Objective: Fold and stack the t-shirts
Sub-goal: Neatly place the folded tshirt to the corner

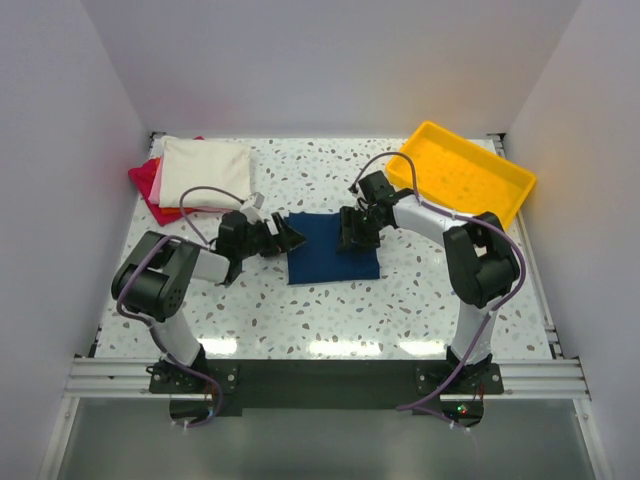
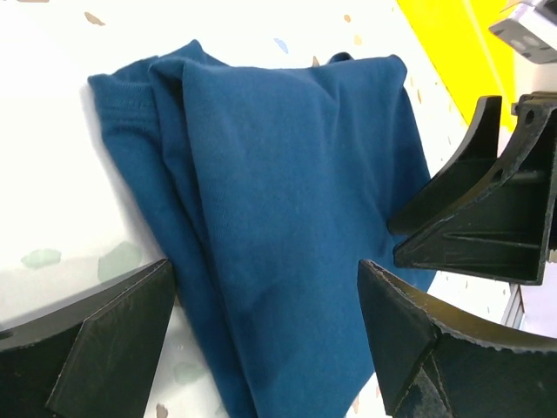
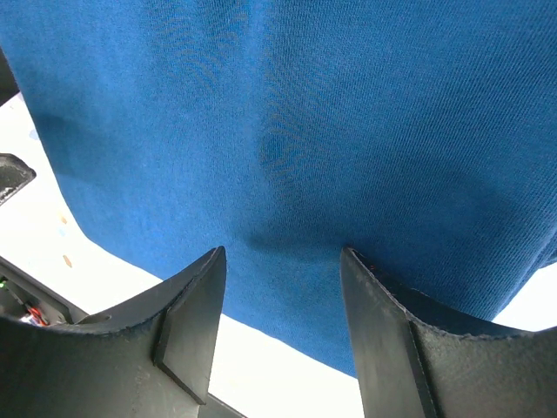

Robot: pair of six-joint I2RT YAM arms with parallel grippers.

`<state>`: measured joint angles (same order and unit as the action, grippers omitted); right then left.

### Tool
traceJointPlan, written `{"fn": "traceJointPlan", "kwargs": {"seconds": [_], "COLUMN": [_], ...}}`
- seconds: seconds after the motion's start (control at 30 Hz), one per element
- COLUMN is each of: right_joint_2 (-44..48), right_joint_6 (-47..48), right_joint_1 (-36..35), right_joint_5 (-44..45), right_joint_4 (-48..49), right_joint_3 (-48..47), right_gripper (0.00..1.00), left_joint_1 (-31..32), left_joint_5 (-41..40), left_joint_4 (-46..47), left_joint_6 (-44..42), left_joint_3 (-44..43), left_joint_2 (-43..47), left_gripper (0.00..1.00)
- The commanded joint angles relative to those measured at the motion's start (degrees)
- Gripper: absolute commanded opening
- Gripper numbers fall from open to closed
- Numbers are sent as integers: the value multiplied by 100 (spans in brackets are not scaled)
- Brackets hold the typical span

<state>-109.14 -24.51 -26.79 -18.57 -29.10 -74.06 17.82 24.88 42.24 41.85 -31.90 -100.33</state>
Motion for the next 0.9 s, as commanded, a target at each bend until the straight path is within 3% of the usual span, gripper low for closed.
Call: {"fn": "traceJointPlan", "kwargs": {"seconds": [0.0, 0.6, 0.7, 0.73, 0.87], "right_joint_2": [121, -72, -90, -98, -107], "right_joint_6": [-36, -36, -36, -36, -36], "right_joint_1": [-2, -2, -2, -2, -2], "right_joint_5": [152, 134, 134, 134, 125], "right_joint_4": [10, -8, -8, -8, -8], "right_joint_3": [-3, -117, -152, -152, -161], "right_gripper": [58, 59, 58, 58, 59], "left_joint_1": [37, 626, 670, 678, 687], "left_joint_5": [-124, 280, 236, 219, 35], "left_joint_4": [-41, 276, 75, -13, -470], "left_joint_6": [8, 359, 360, 325, 219], "left_joint_3": [228, 132, -61, -123, -448], "left_joint_2": [-416, -1120, -1286, -1313, -1454], "left_gripper": [90, 87, 77, 68, 50]}}
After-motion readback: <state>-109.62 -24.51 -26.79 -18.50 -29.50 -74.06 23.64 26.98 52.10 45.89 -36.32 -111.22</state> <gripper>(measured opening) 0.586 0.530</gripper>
